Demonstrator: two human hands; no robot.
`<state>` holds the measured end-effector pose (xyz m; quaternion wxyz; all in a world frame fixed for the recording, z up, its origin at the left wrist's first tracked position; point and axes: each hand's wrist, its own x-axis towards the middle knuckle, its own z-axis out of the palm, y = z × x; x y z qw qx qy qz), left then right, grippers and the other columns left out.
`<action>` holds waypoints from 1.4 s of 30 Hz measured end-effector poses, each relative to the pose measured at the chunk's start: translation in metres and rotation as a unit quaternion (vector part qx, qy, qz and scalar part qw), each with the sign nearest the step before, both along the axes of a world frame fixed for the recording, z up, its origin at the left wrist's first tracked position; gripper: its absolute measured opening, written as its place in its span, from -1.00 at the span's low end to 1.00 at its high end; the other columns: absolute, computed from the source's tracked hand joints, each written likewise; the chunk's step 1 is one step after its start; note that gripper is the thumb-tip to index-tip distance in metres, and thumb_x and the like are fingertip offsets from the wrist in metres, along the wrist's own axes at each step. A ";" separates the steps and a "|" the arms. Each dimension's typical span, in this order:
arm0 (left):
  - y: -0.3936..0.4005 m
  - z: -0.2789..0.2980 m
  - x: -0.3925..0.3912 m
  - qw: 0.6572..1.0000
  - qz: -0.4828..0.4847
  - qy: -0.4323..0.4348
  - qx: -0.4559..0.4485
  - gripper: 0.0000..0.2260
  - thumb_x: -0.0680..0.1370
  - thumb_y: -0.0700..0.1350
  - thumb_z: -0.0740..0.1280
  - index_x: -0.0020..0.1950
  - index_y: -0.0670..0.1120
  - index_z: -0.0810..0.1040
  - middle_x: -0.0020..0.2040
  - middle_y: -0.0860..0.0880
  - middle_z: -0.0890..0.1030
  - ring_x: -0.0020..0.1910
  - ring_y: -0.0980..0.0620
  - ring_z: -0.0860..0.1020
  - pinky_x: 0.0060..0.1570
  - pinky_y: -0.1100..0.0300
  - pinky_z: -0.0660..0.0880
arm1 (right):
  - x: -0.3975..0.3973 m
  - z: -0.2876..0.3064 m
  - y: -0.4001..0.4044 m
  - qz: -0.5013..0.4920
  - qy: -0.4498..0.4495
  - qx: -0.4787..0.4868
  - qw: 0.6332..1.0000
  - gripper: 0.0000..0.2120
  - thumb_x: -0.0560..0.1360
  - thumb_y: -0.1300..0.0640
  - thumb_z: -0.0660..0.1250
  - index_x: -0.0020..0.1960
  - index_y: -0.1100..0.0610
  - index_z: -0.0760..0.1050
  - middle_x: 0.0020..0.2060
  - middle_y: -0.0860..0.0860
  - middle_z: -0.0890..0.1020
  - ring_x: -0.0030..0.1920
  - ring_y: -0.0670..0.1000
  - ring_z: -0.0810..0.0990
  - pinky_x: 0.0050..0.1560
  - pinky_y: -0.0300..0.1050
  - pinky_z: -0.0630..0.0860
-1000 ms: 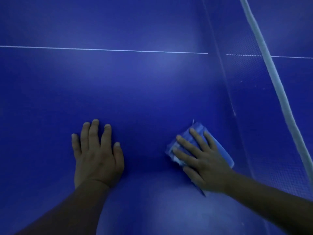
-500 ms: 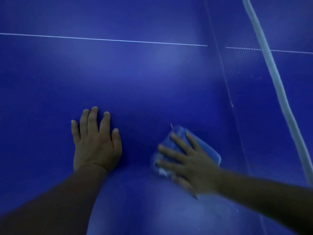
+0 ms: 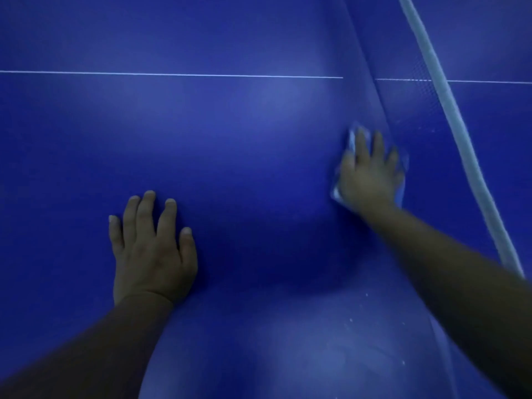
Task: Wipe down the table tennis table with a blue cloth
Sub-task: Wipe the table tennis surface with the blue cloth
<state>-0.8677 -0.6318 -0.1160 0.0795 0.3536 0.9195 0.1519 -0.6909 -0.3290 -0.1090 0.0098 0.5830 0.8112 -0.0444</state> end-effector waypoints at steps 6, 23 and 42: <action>0.000 0.004 0.002 1.000 0.002 -0.013 -0.015 -0.42 0.58 0.10 0.01 0.50 -0.18 0.34 0.56 -0.19 0.17 0.58 -0.15 0.01 0.53 -0.19 -0.15 | 0.086 -0.002 -0.142 0.094 -0.026 -0.063 0.993 -0.40 0.59 -0.15 -0.06 0.60 -0.03 0.09 0.59 0.07 0.12 0.57 0.27 0.02 0.45 0.40 0.02; 0.001 0.005 0.002 1.000 0.006 -0.011 -0.001 -0.44 0.57 0.07 0.04 0.49 -0.19 0.35 0.55 -0.21 0.20 0.57 -0.17 0.04 0.53 -0.19 -0.14 | 0.030 0.000 -0.056 0.366 -0.009 -0.011 0.931 -0.47 0.63 -0.13 -0.10 0.58 -0.08 0.15 0.58 0.01 0.20 0.57 0.23 0.10 0.47 0.32 0.09; -0.001 -0.002 0.001 1.000 -0.003 0.018 0.010 -0.48 0.59 0.06 0.07 0.49 -0.16 0.35 0.55 -0.20 0.22 0.56 -0.18 0.06 0.53 -0.17 -0.15 | -0.112 0.002 -0.038 0.436 -0.013 -0.016 0.900 -0.49 0.64 -0.10 -0.03 0.59 -0.18 0.08 0.60 -0.07 0.08 0.59 0.21 -0.04 0.49 0.34 -0.07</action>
